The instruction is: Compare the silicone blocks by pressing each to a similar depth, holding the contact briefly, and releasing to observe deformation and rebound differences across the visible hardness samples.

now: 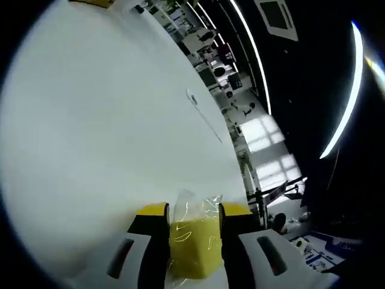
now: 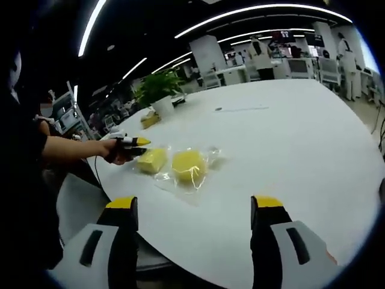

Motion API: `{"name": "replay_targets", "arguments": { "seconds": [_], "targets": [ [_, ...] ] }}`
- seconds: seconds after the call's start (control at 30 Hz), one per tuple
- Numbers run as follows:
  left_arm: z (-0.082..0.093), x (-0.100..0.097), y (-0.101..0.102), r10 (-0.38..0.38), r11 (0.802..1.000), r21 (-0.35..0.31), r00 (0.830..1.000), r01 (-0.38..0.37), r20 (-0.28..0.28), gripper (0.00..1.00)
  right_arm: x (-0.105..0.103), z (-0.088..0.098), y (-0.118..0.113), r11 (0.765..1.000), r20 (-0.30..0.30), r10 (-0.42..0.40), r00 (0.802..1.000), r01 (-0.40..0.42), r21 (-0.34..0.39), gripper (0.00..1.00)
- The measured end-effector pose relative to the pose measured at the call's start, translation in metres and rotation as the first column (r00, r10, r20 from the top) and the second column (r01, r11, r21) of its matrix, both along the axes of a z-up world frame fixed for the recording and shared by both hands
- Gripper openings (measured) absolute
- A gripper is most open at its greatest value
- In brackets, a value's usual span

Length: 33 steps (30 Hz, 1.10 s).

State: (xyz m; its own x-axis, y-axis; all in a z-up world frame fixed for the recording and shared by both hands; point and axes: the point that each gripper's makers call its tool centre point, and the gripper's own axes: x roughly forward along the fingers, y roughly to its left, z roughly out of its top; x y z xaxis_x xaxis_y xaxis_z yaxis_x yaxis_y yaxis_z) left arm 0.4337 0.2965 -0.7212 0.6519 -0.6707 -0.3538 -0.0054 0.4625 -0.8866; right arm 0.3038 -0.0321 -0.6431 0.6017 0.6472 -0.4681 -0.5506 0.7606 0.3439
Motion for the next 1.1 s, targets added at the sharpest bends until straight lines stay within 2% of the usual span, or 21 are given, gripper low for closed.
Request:
{"name": "replay_targets", "arguments": {
  "seconds": [0.2,0.27,0.43,0.63,0.7,0.77,0.8,0.83,0.87,0.93,1.0,1.07,1.1],
  "targets": [
    [-0.009,0.000,0.000,0.012,1.000,0.006,1.000,-0.012,-0.027,0.21,0.007,0.002,0.002,1.000,0.007,0.007,1.000,-0.007,-0.002,0.70],
    [-0.008,0.002,-0.001,0.034,0.999,-0.027,0.999,-0.034,-0.032,0.20,0.008,0.003,0.003,1.000,0.008,0.006,1.000,-0.006,-0.001,0.69],
    [-0.006,0.001,-0.004,0.026,0.999,-0.025,1.000,-0.026,-0.005,0.15,0.004,-0.003,0.004,1.000,-0.007,0.018,1.000,-0.018,-0.012,0.68],
    [-0.004,0.001,-0.006,0.029,0.998,-0.046,0.999,-0.030,-0.016,0.10,0.000,-0.006,0.008,1.000,-0.019,0.027,0.999,-0.027,-0.009,0.67],
    [0.004,0.004,-0.008,0.050,0.994,-0.094,0.999,-0.050,-0.009,0.07,-0.002,-0.007,0.008,0.999,-0.018,0.033,0.999,-0.034,-0.019,0.67],
    [0.007,0.004,-0.008,0.052,0.992,-0.114,0.999,-0.053,-0.011,0.00,-0.002,-0.007,0.008,0.999,-0.018,0.035,0.999,-0.035,-0.023,0.67],
    [0.008,0.006,-0.007,0.060,0.991,-0.121,0.998,-0.061,-0.010,0.00,-0.003,-0.007,0.008,0.999,-0.018,0.035,0.999,-0.035,-0.022,0.67],
    [0.007,0.006,-0.008,0.062,0.991,-0.119,0.998,-0.063,-0.011,0.00,-0.003,-0.007,0.008,0.999,-0.019,0.034,0.999,-0.034,-0.022,0.67],
    [0.008,0.006,-0.010,0.037,0.995,-0.098,0.999,-0.034,0.026,0.00,-0.003,-0.007,0.008,0.999,-0.019,0.033,0.999,-0.034,-0.023,0.67],
    [0.007,0.005,-0.013,0.021,0.995,-0.093,1.000,-0.020,0.010,0.00,-0.003,-0.007,0.007,0.999,-0.017,0.033,0.999,-0.033,-0.023,0.67],
    [0.009,0.005,-0.016,0.003,0.996,-0.090,1.000,0.000,0.025,0.00,-0.002,-0.007,0.006,0.999,-0.020,0.030,0.999,-0.030,-0.026,0.67],
    [0.011,0.006,-0.015,-0.007,0.999,-0.051,0.999,0.010,0.052,0.00,-0.002,-0.008,0.006,0.999,-0.021,0.033,0.999,-0.034,-0.032,0.66],
    [0.016,0.006,-0.017,-0.028,0.999,-0.040,0.996,0.032,0.083,0.00,-0.003,-0.008,0.006,0.999,-0.023,0.036,0.999,-0.037,-0.036,0.66]
  ]
}}
